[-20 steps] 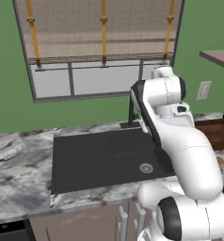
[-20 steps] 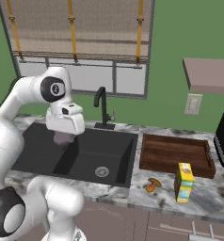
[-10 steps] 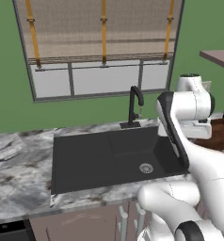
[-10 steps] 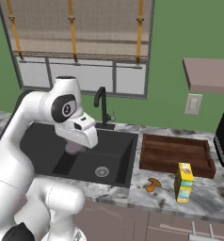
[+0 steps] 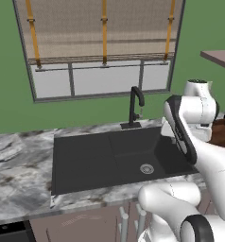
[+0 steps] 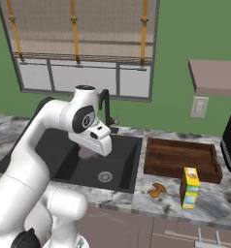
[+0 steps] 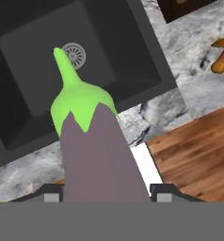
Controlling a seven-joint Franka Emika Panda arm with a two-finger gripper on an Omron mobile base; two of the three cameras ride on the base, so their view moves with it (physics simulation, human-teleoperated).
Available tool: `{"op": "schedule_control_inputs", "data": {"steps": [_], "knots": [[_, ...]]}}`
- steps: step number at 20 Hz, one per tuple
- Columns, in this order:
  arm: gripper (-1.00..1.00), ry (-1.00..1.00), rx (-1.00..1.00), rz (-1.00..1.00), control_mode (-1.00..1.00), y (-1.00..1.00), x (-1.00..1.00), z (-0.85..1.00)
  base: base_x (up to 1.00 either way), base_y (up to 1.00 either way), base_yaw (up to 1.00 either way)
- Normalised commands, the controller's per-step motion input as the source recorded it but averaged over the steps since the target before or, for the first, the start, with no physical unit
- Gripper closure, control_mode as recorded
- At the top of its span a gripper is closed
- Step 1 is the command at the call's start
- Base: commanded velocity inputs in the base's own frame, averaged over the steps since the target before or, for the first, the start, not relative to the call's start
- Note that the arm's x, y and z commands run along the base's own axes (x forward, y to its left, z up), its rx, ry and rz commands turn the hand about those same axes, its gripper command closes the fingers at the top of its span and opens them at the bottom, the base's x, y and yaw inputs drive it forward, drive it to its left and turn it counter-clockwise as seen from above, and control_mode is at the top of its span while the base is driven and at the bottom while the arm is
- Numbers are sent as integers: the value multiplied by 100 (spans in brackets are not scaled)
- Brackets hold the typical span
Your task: Pick up all produce items and place them in the sink. Turn on the sink faucet to wash them. Then turn the sink off and put them in the tray.
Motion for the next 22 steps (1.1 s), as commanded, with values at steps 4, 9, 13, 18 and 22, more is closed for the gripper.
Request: {"op": "schedule_control_inputs", "data": {"steps": [4,9,13,18,22], "knots": [[100,-8,10,1,-100,-23,29,-23,0,0,0],[100,-11,8,6,-100,-8,25,-26,0,0,0],[100,-12,2,6,-100,0,22,-24,0,0,0],[100,-14,0,5,-100,0,19,-27,0,0,0],[100,-8,0,5,-100,0,26,-28,0,0,0]]}}
